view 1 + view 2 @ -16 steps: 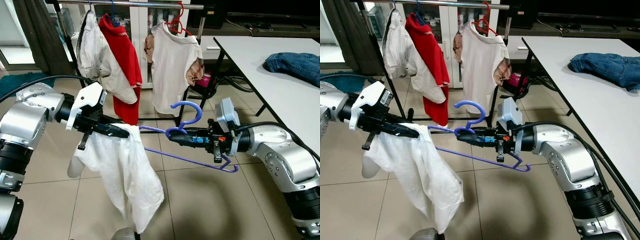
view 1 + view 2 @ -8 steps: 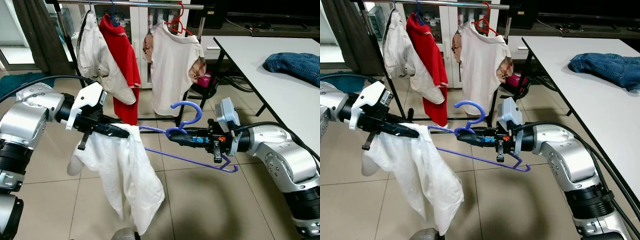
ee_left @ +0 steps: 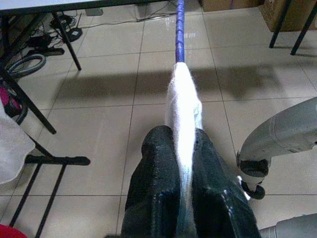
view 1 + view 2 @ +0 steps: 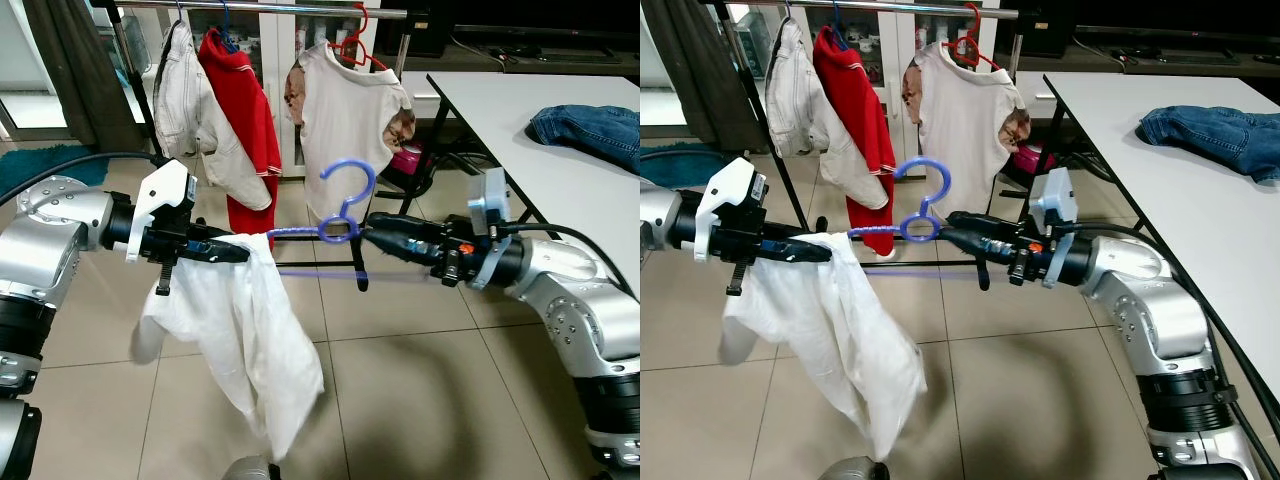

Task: Hang hanger

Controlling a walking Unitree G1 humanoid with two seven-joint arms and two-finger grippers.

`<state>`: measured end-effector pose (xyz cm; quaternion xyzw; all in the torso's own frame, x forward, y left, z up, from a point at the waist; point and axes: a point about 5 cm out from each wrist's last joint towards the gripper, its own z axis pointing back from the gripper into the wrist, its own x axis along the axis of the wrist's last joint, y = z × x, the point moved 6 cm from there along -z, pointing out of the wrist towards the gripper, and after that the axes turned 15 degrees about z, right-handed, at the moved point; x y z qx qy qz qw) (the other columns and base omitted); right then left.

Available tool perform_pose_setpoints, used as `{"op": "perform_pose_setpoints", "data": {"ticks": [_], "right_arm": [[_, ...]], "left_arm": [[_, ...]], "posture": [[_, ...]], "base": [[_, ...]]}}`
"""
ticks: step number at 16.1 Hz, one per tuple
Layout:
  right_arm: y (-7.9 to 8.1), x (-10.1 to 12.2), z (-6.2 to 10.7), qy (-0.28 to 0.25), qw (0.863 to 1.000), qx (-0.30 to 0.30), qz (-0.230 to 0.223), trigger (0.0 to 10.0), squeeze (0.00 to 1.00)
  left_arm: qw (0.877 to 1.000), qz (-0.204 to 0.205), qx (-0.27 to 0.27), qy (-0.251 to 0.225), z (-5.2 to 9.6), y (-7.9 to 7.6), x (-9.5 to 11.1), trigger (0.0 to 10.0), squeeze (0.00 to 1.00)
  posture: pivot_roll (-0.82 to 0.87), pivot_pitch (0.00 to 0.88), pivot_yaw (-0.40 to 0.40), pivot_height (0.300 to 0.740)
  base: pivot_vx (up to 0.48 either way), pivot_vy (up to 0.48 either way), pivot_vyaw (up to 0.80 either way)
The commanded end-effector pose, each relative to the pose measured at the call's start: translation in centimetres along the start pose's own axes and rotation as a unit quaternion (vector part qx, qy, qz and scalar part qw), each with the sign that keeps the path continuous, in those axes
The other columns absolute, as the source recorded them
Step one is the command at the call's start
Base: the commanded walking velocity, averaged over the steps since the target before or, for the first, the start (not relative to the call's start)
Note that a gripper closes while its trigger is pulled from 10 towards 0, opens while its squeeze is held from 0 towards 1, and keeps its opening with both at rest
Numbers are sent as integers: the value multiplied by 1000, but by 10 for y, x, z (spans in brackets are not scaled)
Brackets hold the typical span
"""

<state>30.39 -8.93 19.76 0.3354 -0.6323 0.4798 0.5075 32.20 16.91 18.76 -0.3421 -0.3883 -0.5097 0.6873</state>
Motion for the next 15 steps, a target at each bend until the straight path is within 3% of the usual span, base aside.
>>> {"op": "perform_pose_setpoints", "data": {"ticks": [1,3,4,5,6,7,8,9,10,13,15], "right_arm": [[-2,0,1,-2,1000,-3,-2,10000,1000],[-9,1,7,-6,1000,-21,-3,10000,1000],[-16,25,13,-80,995,-40,-37,10000,1000],[-14,34,14,-104,993,-36,-46,10000,1000],[5,50,10,-145,987,12,-67,10000,1000],[23,50,4,-142,986,55,-73,10000,1000],[45,27,-12,-89,991,83,-63,10000,1000],[49,20,-18,-78,991,81,-65,10000,1000],[51,8,-30,-60,994,63,-72,10000,0],[36,-21,-58,2,998,-33,-60,10000,0],[27,-18,-67,-2,996,-77,-37,10000,0]], "left_arm": [[1000,-12,7,-10,3,1,9,0,0],[999,-9,32,-6,6,7,5,0,0],[997,-13,81,-5,10,20,1,0,0],[995,-15,94,-8,11,24,1,0,0],[994,-11,109,-26,11,29,7,0,0],[993,-9,108,-45,10,29,14,0,0],[993,-9,92,-75,6,25,27,0,0],[992,-9,84,-89,5,22,33,0,0],[991,-8,71,-109,4,19,41,0,0],[991,-6,39,-125,4,9,47,0,0],[992,1,19,-126,6,1,48,0,0]], "posture": [[18,0,-2,740],[20,0,-5,740],[24,0,-9,740],[24,0,-9,740],[22,0,-8,740],[22,0,-7,740],[21,0,-6,740],[21,0,-5,740],[20,0,-1,740],[18,0,7,740],[22,2,6,740]], "base": [[0,0,0],[0,0,0],[0,0,0],[0,0,0],[0,0,0],[0,0,0],[0,0,0],[0,0,0],[0,0,0],[0,0,0],[0,0,0]]}}
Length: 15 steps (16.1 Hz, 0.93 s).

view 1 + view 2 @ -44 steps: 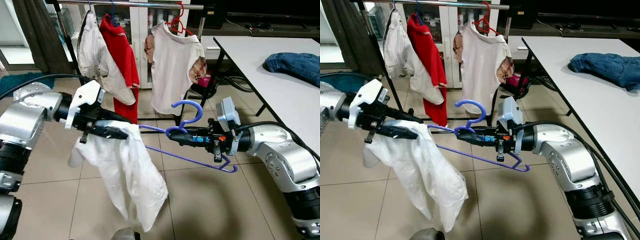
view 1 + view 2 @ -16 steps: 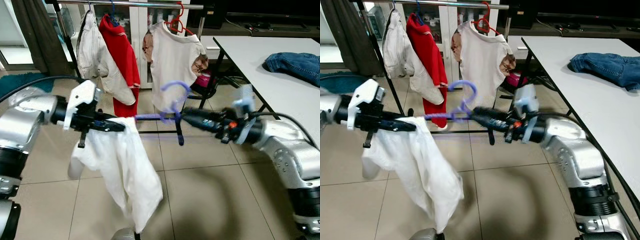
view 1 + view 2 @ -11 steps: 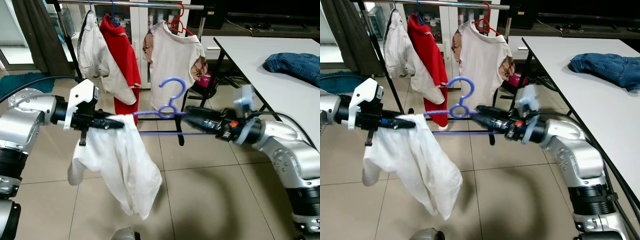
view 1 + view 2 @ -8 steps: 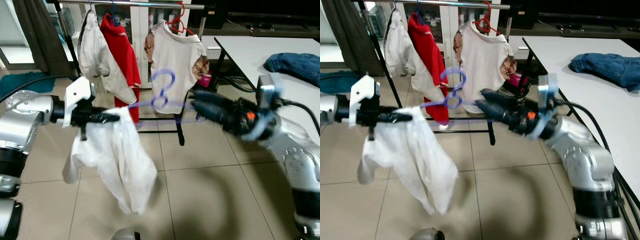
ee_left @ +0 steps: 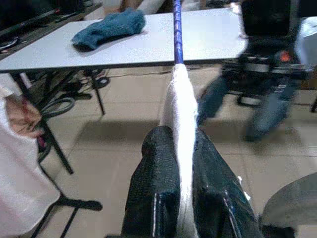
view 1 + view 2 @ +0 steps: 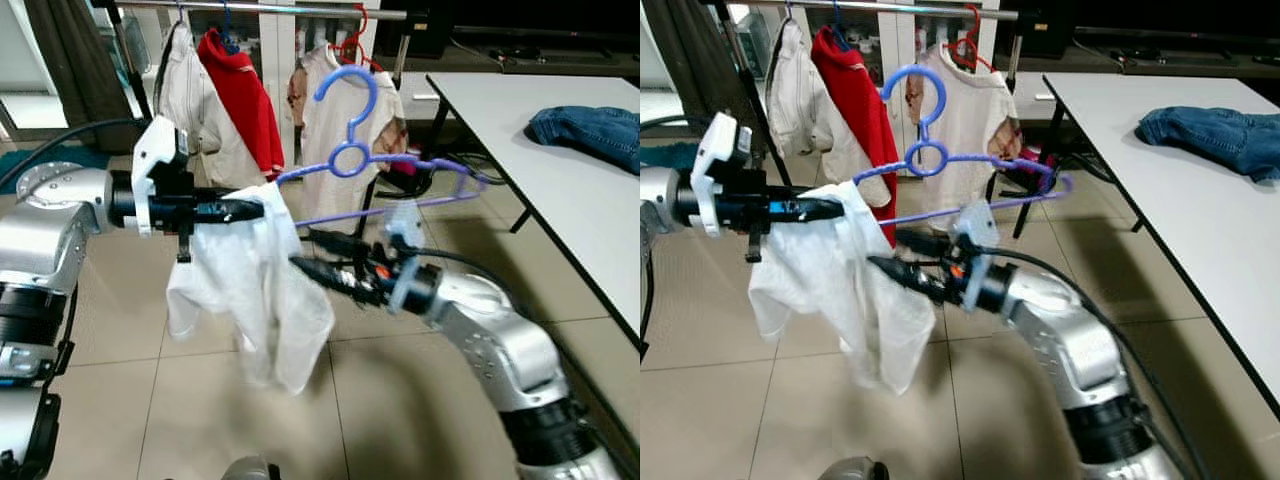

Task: Hang hanger

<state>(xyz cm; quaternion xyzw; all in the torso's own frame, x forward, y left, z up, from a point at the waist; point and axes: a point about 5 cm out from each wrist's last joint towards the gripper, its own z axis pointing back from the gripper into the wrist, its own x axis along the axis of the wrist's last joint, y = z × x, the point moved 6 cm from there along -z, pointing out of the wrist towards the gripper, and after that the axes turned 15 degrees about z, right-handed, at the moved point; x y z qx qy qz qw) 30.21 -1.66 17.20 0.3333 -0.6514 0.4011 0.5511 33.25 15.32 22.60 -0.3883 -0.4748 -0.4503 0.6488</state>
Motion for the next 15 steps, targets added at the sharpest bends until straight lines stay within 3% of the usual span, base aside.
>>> {"op": "perform_pose_setpoints", "data": {"ticks": [1,5,7,9,15], "right_arm": [[-7,15,-5,-28,999,-20,16,10000,0],[-6,13,-11,-19,999,-24,37,10000,0],[4,5,-15,-1,998,1,62,10000,0],[16,14,-19,-28,997,32,60,10000,0],[23,30,-18,-73,995,53,48,10000,0]], "left_arm": [[1000,-10,-1,4,5,-3,4,0,0],[1000,-6,-5,-2,7,-5,5,0,0],[1000,-4,-14,-12,6,-10,12,0,0],[1000,-7,-8,-14,6,-8,13,0,0],[1000,-10,16,-13,4,-1,15,0,0]], "posture": [[23,3,6,740],[25,4,6,740],[26,4,6,740],[26,4,9,740],[25,4,9,740]], "base": [[0,0,0],[0,0,0],[0,0,0],[0,0,0],[0,0,0]]}}
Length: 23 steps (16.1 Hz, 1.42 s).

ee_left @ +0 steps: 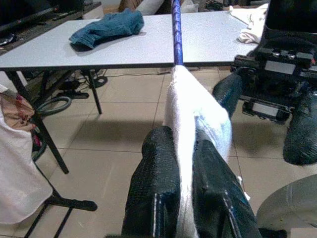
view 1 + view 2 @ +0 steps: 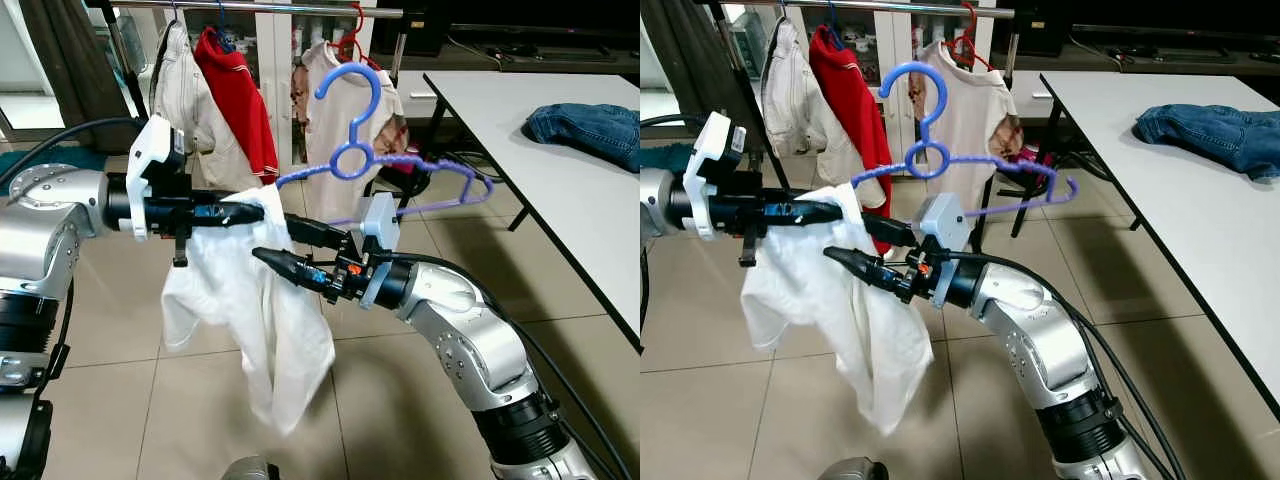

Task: Hang hanger

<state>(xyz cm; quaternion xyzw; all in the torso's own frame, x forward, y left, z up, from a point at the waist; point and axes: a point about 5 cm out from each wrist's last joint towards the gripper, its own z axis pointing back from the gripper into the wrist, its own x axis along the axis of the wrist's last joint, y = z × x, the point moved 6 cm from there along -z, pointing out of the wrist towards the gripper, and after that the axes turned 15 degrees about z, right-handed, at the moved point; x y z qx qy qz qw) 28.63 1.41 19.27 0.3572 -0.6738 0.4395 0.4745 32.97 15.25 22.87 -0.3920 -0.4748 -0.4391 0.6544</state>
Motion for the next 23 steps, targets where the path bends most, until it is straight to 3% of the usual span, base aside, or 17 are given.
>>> {"op": "perform_pose_setpoints", "data": {"ticks": [1,4,10,17,18,20,21,22,23], "right_arm": [[0,7,3,-16,1000,2,3,10000,0],[9,-2,1,-1,1000,23,2,10000,0],[4,-25,-7,34,999,14,-2,10000,0],[41,-59,8,81,988,127,-18,10000,0],[48,-72,13,103,983,150,-18,10000,0],[51,-80,15,113,980,159,-25,9922,0],[55,-92,22,132,974,179,-34,5569,0],[57,-95,26,138,972,187,-37,4078,0],[61,-102,34,151,967,201,-41,3804,0]], "left_arm": [[1000,-22,12,-12,3,2,13,0,0],[1000,-20,2,-19,0,0,16,0,0],[999,-20,-14,-21,-4,-4,19,0,0],[999,-28,-18,-39,-2,-7,34,0,0],[998,-30,-24,-44,-4,-10,38,0,0],[998,-31,-28,-45,-5,-12,40,0,0],[998,-33,-26,-47,-4,-11,42,0,0],[998,-34,-24,-48,-3,-10,43,0,0],[998,-36,-18,-49,0,-8,45,0,0]], "posture": [[25,5,9,740],[24,4,9,740],[25,3,10,740],[30,0,4,740],[27,0,6,740],[28,0,6,740],[28,0,3,740],[28,0,2,740],[28,0,2,740]], "base": [[0,0,0],[0,0,0],[0,0,0],[0,0,0],[0,0,0],[0,0,0],[0,0,0],[0,0,0],[0,0,0]]}}
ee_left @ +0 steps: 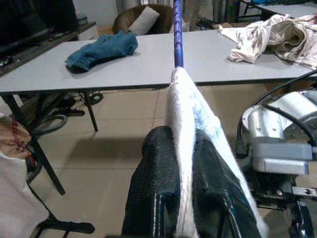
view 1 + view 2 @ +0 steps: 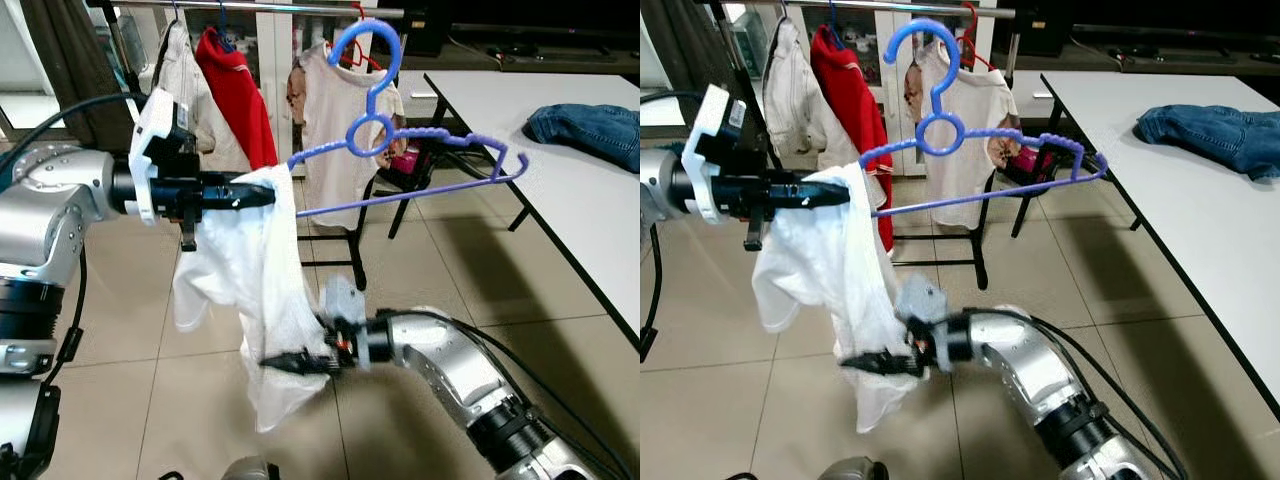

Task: Hang hanger

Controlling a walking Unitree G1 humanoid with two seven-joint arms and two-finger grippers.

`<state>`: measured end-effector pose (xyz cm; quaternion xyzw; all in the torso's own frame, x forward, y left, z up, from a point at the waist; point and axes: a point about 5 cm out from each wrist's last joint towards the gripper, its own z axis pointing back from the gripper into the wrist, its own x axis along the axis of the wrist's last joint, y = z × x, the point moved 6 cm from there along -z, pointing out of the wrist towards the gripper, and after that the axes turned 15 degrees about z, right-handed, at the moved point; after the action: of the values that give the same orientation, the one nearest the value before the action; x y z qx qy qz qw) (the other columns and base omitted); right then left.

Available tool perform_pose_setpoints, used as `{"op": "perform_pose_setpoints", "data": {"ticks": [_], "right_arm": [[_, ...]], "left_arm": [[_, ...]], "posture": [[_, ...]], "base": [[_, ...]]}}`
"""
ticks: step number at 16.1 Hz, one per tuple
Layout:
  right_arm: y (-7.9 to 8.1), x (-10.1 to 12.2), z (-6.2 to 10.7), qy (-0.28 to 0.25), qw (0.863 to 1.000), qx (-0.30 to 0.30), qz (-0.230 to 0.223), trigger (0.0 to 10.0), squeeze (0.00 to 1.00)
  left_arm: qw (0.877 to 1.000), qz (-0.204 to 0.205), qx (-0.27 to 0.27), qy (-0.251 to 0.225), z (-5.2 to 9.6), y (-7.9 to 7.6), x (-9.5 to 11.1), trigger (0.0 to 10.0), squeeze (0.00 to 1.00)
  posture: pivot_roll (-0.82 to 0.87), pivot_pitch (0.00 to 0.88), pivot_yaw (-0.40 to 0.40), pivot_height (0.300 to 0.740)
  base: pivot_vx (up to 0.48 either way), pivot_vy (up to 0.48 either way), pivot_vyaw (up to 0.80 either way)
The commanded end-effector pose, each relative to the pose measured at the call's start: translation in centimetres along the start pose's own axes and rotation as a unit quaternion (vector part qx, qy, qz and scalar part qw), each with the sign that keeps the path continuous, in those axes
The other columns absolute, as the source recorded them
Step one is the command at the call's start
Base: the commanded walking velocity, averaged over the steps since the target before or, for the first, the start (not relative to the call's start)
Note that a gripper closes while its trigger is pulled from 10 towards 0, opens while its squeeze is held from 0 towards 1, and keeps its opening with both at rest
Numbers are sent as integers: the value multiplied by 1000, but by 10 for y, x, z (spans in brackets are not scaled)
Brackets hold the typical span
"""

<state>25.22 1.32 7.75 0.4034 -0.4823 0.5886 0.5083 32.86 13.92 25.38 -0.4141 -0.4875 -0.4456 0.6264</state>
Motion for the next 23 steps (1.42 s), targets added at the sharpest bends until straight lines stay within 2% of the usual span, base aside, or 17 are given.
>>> {"op": "perform_pose_setpoints", "data": {"ticks": [1,2,3,4,12,13,16,18,19,21,23], "right_arm": [[6,-11,5,16,1000,17,-1,3725,0],[6,-21,10,29,999,16,-9,2039,0],[6,-25,13,35,999,15,-14,1804,0],[5,-34,19,50,998,11,-21,39,0],[1,-67,72,107,993,-10,-55,0,0],[-2,-70,78,115,991,-19,-59,0,0],[-24,-78,107,140,984,-84,-70,0,0],[-41,-82,129,163,974,-137,-71,0,0],[-57,-88,150,199,959,-191,-59,0,0],[-65,-92,163,223,948,-219,-51,0,0],[-79,-99,193,271,920,-282,-35,0,0]], "left_arm": [[999,-27,10,-20,7,1,20,0,0],[999,-27,13,-20,8,1,21,0,0],[999,-27,14,-19,9,1,21,0,0],[999,-26,16,-17,11,1,19,0,0],[999,-10,35,17,22,4,-3,0,0],[999,-9,36,25,22,4,-7,0,0],[998,-4,39,47,23,0,-24,0,0],[998,0,43,53,23,-2,-32,0,0],[997,2,50,61,25,-4,-38,0,0],[996,1,51,69,26,-6,-42,0,0],[996,6,50,73,26,-18,-49,0,0]], "posture": [[31,0,-2,740],[32,0,-3,740],[32,0,-3,740],[32,0,-3,740],[29,0,-1,740],[27,0,-1,740],[23,0,-8,740],[23,0,-11,740],[20,0,-11,740],[19,0,-11,740],[15,0,-15,740]], "base": [[0,0,0],[0,0,0],[0,0,0],[0,0,0],[0,0,0],[0,0,0],[0,0,0],[0,0,0],[0,0,0],[0,0,0],[0,0,0]]}}
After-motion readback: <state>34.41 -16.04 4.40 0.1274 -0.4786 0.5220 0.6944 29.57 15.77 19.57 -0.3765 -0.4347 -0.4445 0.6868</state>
